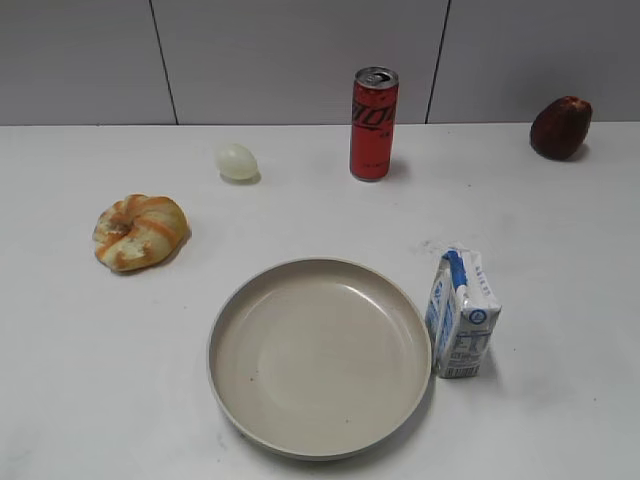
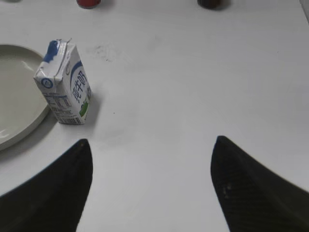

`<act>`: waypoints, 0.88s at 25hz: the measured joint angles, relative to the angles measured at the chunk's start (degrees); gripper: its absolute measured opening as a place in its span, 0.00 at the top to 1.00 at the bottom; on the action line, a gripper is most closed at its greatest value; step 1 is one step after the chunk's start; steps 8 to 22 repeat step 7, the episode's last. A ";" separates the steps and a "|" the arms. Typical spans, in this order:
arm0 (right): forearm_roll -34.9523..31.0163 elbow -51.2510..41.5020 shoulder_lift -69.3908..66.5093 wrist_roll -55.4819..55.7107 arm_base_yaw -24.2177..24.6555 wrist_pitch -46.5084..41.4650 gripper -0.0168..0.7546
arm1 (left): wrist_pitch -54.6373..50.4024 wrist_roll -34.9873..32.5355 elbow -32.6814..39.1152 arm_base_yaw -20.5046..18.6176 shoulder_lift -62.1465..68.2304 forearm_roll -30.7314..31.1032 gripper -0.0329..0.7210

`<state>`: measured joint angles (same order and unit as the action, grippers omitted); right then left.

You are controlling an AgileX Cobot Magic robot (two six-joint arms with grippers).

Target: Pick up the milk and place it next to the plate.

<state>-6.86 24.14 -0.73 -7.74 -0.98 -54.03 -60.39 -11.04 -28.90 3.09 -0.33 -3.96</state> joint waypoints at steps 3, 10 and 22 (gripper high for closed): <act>0.06 0.00 0.98 0.00 0.00 -0.05 0.24 | 0.00 0.00 0.00 0.00 -0.04 0.00 0.65; 0.06 0.00 1.03 0.00 0.00 -0.05 0.24 | 0.00 0.00 0.00 0.00 -0.06 0.00 0.65; 0.06 0.00 1.03 0.00 0.00 -0.05 0.24 | 0.00 0.00 0.00 0.00 -0.06 0.00 0.65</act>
